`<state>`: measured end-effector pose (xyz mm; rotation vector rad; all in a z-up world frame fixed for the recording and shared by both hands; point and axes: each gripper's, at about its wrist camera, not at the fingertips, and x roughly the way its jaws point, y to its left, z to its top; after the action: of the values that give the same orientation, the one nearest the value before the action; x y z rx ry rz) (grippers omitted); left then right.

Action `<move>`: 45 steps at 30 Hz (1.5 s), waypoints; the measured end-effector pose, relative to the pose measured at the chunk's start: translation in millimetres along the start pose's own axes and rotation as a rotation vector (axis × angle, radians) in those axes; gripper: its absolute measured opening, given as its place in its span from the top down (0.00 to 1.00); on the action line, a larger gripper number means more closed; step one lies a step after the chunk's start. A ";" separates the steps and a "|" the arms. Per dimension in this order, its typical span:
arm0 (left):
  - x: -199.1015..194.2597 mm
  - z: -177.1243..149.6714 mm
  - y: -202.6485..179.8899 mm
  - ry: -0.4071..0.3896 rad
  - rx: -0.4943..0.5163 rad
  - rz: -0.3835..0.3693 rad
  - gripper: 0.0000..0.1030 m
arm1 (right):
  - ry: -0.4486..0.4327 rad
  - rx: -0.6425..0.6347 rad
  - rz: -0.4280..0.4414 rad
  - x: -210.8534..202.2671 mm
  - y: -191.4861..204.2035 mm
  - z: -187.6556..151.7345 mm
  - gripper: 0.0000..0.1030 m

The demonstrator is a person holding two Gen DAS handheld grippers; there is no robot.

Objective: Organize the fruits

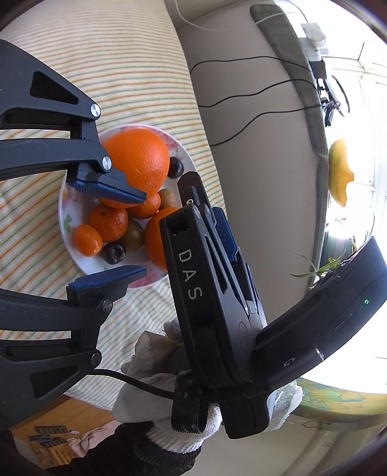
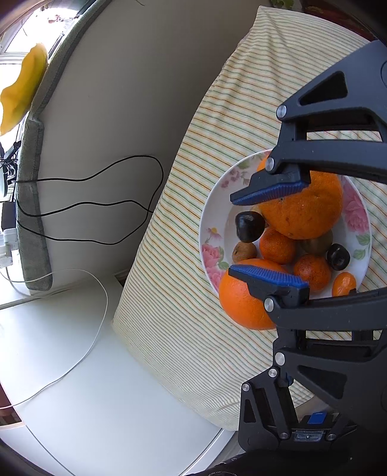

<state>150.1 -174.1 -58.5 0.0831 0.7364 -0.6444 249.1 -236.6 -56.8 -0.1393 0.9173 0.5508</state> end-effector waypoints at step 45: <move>-55.4 -10.4 -3.1 -0.115 -0.042 0.128 0.23 | -0.247 0.099 -0.149 -95.0 12.4 -58.6 0.08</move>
<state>111.2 -145.0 -29.9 0.0542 0.6280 -0.5068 155.3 -283.3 -16.7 -0.0483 0.6859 0.3734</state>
